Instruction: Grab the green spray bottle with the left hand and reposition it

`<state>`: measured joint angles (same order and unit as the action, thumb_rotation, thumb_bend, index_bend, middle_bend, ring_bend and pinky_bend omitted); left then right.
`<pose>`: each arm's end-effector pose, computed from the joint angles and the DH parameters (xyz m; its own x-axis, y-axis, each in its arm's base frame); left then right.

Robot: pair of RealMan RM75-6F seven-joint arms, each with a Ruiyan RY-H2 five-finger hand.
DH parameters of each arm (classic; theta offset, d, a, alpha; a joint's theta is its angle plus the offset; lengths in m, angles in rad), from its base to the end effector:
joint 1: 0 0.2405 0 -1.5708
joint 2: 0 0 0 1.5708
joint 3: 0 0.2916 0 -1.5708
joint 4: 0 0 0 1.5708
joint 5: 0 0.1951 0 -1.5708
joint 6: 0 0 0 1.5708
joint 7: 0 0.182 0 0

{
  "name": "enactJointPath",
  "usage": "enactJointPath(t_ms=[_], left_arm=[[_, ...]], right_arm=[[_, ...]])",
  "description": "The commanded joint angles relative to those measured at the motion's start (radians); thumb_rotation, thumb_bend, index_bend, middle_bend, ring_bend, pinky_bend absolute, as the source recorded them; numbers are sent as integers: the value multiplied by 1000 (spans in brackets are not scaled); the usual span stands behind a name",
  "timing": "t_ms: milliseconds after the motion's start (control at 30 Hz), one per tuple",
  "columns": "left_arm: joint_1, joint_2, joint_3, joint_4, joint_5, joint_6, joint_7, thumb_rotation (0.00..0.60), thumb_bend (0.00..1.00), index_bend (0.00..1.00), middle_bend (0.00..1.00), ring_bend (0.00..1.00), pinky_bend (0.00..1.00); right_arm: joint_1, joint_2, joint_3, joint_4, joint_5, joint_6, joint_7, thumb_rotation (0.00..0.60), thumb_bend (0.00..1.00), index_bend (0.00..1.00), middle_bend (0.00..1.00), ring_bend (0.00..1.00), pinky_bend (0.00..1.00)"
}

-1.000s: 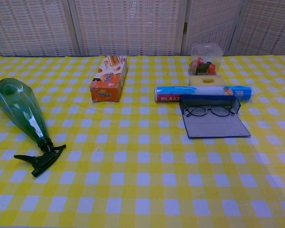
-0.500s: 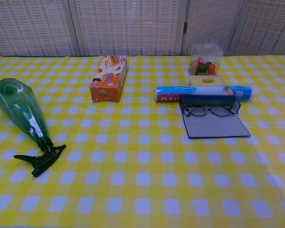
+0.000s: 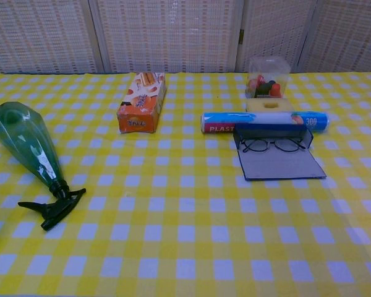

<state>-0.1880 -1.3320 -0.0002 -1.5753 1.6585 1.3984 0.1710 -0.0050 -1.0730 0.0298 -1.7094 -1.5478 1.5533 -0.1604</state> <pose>-0.2815 0.2354 0.0857 0.4262 0.0750 0.9015 0.8757 -0.2840 -0.3904 -0.3281 -0.1861 0.2004 0.4962 0.0064 0.8682 -0.8680 0.0249 0.4959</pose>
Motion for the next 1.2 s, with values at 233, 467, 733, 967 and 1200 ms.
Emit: enactJointPath(t_ms=[233, 467, 733, 967, 1200], left_arm=[[-137, -114, -52, 71, -31, -158, 185, 600, 163, 394, 1000, 1000, 1000], [-181, -178, -81, 201, -17, -136, 186, 600, 159, 441, 1000, 1000, 1000], [-220, -197, -78, 265, -29, -165, 167, 600, 161, 465, 1000, 1000, 1000], [-257, -212, -86, 308, -62, -209, 157, 600, 168, 465, 1000, 1000, 1000], [-272, -214, -81, 332, -92, -232, 172, 600, 168, 462, 1000, 1000, 1000]], right_arm=[[-7, 13, 6, -5, 9, 11, 18, 600, 343, 0, 0, 0, 0], [-11, 25, 15, -9, 32, 11, 36, 600, 343, 0, 0, 0, 0], [-8, 28, 24, -14, 59, -3, 32, 600, 343, 0, 0, 0, 0], [-10, 33, 35, -17, 85, -5, 39, 600, 343, 0, 0, 0, 0], [-15, 39, 37, -17, 91, 1, 50, 600, 342, 0, 0, 0, 0]])
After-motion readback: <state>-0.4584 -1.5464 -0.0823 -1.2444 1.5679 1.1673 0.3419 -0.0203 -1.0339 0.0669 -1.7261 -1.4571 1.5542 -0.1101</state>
